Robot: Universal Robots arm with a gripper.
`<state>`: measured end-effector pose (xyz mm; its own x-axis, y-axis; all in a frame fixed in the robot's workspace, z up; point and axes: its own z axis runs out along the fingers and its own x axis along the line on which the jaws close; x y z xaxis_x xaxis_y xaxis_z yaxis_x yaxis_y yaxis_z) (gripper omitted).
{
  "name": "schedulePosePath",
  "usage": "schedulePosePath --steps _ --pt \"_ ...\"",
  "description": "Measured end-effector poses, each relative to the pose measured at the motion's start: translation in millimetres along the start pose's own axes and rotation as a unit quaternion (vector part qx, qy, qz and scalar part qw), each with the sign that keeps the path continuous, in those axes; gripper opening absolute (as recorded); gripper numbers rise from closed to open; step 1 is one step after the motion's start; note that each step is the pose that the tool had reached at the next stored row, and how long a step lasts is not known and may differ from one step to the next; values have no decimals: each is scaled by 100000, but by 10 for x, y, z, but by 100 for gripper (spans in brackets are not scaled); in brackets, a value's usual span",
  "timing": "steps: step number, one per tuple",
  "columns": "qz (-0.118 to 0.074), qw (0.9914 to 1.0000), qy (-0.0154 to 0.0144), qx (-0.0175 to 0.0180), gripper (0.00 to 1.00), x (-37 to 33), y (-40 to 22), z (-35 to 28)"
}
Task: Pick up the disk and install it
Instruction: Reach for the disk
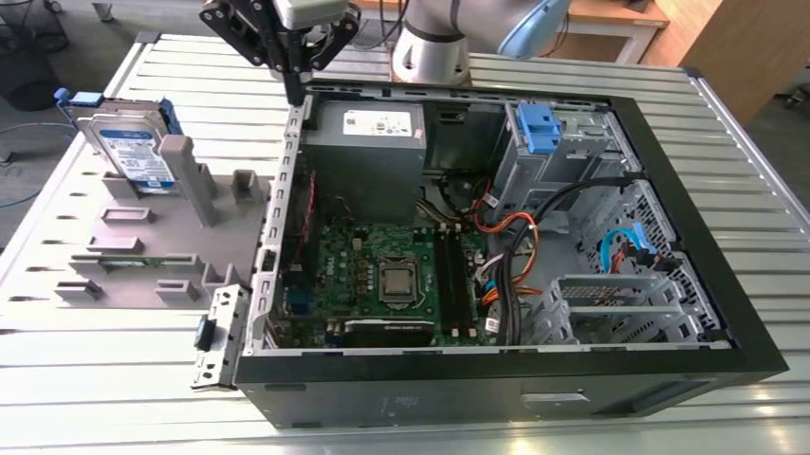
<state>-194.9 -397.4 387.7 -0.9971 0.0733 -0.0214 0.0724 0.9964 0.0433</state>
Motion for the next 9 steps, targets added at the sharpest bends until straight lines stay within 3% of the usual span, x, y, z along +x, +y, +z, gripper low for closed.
schedulePosePath --steps 9 --pt "46 100000 -3 -1 11 200 -15 6"
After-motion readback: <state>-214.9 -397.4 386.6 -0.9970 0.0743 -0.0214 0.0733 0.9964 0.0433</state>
